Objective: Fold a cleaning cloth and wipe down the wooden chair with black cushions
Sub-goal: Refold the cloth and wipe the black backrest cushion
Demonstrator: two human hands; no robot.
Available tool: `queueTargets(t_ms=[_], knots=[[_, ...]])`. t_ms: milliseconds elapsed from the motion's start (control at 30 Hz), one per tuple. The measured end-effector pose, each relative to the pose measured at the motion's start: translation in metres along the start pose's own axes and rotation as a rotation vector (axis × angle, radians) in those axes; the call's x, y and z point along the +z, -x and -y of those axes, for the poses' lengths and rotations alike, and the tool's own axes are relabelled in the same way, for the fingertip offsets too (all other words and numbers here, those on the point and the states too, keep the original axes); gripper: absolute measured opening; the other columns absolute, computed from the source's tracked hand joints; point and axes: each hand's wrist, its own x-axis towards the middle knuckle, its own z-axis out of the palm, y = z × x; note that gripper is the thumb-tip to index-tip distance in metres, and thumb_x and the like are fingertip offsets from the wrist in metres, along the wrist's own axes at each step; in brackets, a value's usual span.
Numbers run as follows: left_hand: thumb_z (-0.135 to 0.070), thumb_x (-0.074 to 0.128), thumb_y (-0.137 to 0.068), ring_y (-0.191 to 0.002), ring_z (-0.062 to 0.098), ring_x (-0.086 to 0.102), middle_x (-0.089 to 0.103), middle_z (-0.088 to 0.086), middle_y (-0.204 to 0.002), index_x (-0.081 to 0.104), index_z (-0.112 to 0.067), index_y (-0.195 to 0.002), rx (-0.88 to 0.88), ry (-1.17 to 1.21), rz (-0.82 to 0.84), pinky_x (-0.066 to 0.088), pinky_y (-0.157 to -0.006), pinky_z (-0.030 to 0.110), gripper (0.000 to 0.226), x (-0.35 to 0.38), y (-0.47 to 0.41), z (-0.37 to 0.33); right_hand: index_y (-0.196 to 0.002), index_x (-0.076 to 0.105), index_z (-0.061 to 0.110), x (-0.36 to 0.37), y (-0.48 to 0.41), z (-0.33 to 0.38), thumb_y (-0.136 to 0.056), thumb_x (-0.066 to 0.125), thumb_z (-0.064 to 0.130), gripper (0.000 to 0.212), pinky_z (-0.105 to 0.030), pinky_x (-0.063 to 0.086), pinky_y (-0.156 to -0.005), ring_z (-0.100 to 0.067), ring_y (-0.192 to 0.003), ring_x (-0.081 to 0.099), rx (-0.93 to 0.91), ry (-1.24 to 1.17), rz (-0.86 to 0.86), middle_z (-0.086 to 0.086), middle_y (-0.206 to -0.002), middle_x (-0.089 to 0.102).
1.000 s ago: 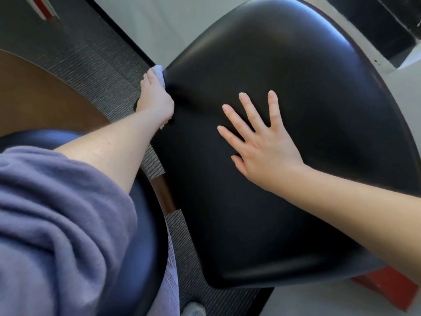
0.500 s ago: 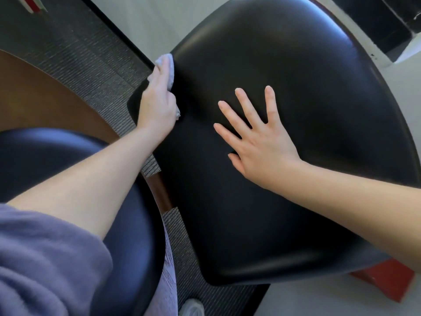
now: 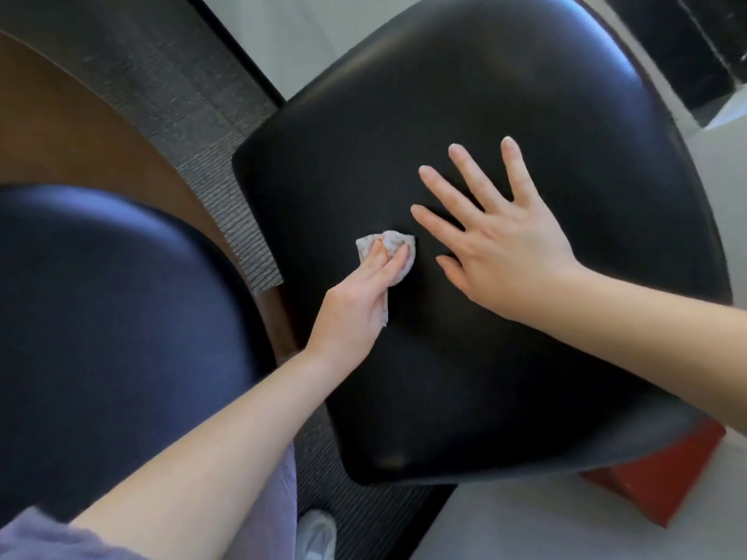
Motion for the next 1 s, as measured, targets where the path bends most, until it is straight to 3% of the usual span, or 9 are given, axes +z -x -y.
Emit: queueTargets(t_ms=[133, 300, 433, 567, 633, 733, 800, 867, 1000], knots=[[0.009, 0.049, -0.094, -0.146, 0.014, 0.025, 0.036, 0.01, -0.153, 0.042, -0.008, -0.145, -0.03, 0.039, 0.019, 0.022, -0.12, 0.029, 0.054, 0.014, 0.021, -0.013, -0.155, 0.02, 0.025, 0.001, 0.023, 0.009, -0.097, 0.021, 0.051, 0.063, -0.064, -0.009, -0.114, -0.038, -0.149, -0.005, -0.049, 0.0, 0.038, -0.01, -0.163, 0.003], [-0.011, 0.04, -0.098, -0.145, 0.013, 0.027, 0.036, 0.005, -0.151, 0.047, -0.008, -0.143, -0.006, 0.035, 0.073, 0.024, -0.119, 0.026, 0.045, 0.031, 0.056, -0.029, -0.153, 0.026, 0.024, 0.002, 0.048, 0.012, -0.097, 0.025, 0.049, 0.062, -0.064, -0.006, -0.115, -0.037, -0.149, 0.001, -0.055, -0.027, 0.037, -0.01, -0.163, 0.01], [-0.002, 0.045, -0.097, -0.146, 0.011, 0.026, 0.038, 0.006, -0.152, 0.048, -0.007, -0.142, -0.005, 0.083, 0.109, 0.024, -0.119, 0.025, 0.046, 0.048, 0.092, -0.045, -0.151, 0.034, 0.023, 0.004, 0.074, 0.015, -0.096, 0.033, 0.047, 0.06, -0.064, -0.005, -0.115, -0.037, -0.149, 0.006, -0.045, -0.062, 0.021, -0.011, -0.161, 0.017], [-0.01, 0.039, -0.097, -0.145, 0.014, 0.029, 0.039, 0.007, -0.152, 0.044, -0.01, -0.143, -0.007, 0.12, 0.124, 0.026, -0.118, 0.026, 0.046, 0.058, 0.122, -0.059, -0.148, 0.04, 0.022, 0.002, 0.103, 0.023, -0.095, 0.036, 0.046, 0.058, -0.064, -0.001, -0.115, -0.038, -0.148, 0.012, -0.031, -0.09, 0.0, -0.012, -0.16, 0.023], [-0.009, 0.042, -0.096, -0.139, 0.018, 0.042, 0.051, 0.01, -0.145, 0.045, -0.012, -0.142, -0.002, 0.12, 0.089, 0.033, -0.115, 0.025, 0.046, 0.06, 0.131, -0.065, -0.146, 0.043, 0.021, 0.002, 0.116, 0.03, -0.095, 0.037, 0.046, 0.057, -0.064, 0.002, -0.115, -0.038, -0.148, 0.015, -0.023, -0.106, -0.011, -0.012, -0.158, 0.027], [-0.008, 0.052, -0.094, -0.11, 0.01, 0.062, 0.068, 0.004, -0.116, 0.053, -0.014, -0.136, -0.011, 0.104, 0.003, 0.044, -0.1, 0.017, 0.042, 0.059, 0.138, -0.073, -0.14, 0.051, 0.018, 0.005, 0.13, 0.04, -0.093, 0.044, 0.043, 0.054, -0.064, 0.007, -0.116, -0.039, -0.145, 0.023, -0.002, -0.163, -0.058, -0.014, -0.154, 0.035], [-0.002, 0.06, -0.09, -0.099, -0.001, 0.059, 0.066, -0.005, -0.105, 0.063, -0.012, -0.128, -0.032, 0.052, -0.027, 0.046, -0.09, 0.012, 0.039, 0.062, 0.144, -0.081, -0.137, 0.056, 0.016, 0.007, 0.146, 0.046, -0.092, 0.048, 0.039, 0.051, -0.064, 0.009, -0.116, -0.039, -0.144, 0.027, 0.023, -0.209, -0.117, -0.015, -0.151, 0.04], [0.002, 0.066, -0.085, -0.087, 0.0, 0.054, 0.058, -0.007, -0.096, 0.067, -0.012, -0.122, -0.092, -0.008, -0.04, 0.042, -0.08, 0.008, 0.04, 0.067, 0.15, -0.09, -0.136, 0.056, 0.015, 0.008, 0.161, 0.051, -0.093, 0.048, 0.037, 0.049, -0.063, 0.01, -0.116, -0.038, -0.143, 0.028, 0.043, -0.243, -0.155, -0.015, -0.151, 0.041], [-0.011, 0.061, -0.093, -0.097, 0.002, 0.053, 0.055, -0.004, -0.107, 0.063, -0.01, -0.128, -0.192, -0.007, -0.082, 0.043, -0.083, 0.01, 0.035, 0.075, 0.157, -0.104, -0.137, 0.055, 0.014, 0.009, 0.183, 0.058, -0.094, 0.047, 0.034, 0.048, -0.063, 0.008, -0.117, -0.037, -0.145, 0.026, 0.074, -0.277, -0.178, -0.014, -0.152, 0.039]])
